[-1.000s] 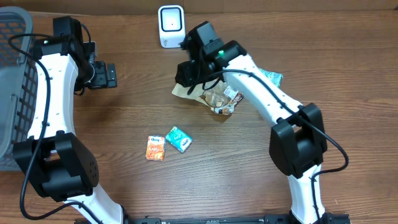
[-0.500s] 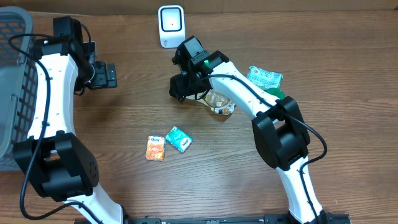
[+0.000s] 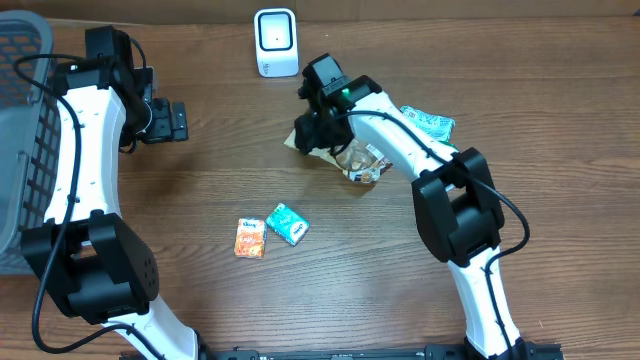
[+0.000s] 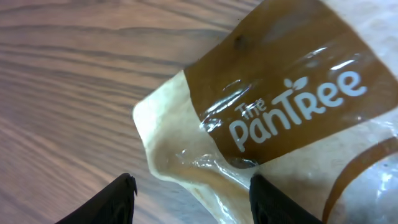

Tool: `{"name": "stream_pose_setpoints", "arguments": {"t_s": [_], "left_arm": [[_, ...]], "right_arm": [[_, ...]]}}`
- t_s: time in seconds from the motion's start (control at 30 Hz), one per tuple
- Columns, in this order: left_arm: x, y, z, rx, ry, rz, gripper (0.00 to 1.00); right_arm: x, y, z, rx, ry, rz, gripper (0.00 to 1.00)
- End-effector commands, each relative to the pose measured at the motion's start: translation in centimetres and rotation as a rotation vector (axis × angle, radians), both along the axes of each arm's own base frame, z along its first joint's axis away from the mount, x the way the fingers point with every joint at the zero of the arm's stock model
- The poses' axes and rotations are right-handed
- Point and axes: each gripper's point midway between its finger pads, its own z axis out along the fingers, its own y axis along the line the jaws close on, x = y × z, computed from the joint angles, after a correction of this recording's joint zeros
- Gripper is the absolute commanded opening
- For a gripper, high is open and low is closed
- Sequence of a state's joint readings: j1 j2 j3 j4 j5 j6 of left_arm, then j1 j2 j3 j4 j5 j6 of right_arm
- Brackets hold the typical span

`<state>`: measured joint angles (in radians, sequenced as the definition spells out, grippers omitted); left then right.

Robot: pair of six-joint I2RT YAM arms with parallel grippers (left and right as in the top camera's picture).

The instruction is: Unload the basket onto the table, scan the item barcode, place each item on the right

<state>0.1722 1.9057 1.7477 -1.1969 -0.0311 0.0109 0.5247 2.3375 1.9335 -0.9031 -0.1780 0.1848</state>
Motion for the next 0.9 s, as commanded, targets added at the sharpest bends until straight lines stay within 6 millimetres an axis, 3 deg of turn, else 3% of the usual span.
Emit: {"name": "stream_pose_setpoints", "arguments": {"t_s": [0.0,0.63,0.87], "left_arm": [[0.3,0.2,0.9,0.009,-0.026,-0.008,1.00],[0.3,0.2,0.9,0.009,-0.026,-0.008,1.00],[0.3,0.2,0.9,0.009,-0.025,-0.008,1.00]], "right_arm": [[1.1,-3.4,-2.5,-0.078,0.036,-0.095,0.57],[3.8,-17.5,-3.1,-0.122,0.156,-0.393,0.60],[3.8,-20.5,-2.9,-0.126,0.184,-0.448,0.64]]}}
